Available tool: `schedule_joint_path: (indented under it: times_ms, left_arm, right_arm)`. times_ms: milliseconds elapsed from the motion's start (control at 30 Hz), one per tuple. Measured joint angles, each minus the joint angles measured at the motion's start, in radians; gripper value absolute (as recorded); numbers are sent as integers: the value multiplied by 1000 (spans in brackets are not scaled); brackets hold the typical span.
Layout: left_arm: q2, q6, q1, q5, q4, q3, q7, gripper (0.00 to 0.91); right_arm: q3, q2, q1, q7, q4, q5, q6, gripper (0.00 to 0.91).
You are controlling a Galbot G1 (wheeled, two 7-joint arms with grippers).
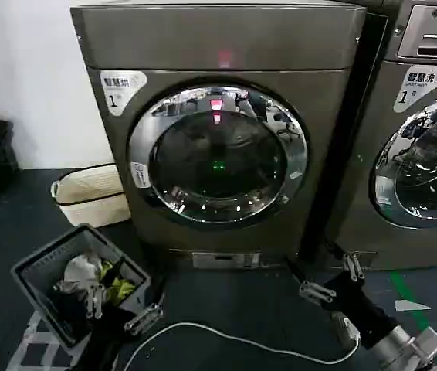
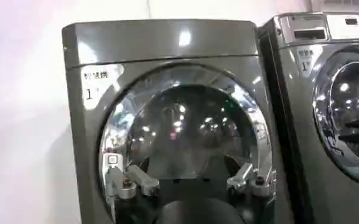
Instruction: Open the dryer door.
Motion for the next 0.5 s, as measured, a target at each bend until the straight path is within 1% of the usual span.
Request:
schedule_joint_path:
  times_ms: [300,500]
  left_arm:
    - [-5,-5,24,4,-24,-7,-1,907]
    - [-14,-19,40,22,-29,-9,-5,907]
  right_arm:
    - [-131,-83,194,21,-131,16,9,907]
    - [-250,-102,348,30,-215,22,10,907]
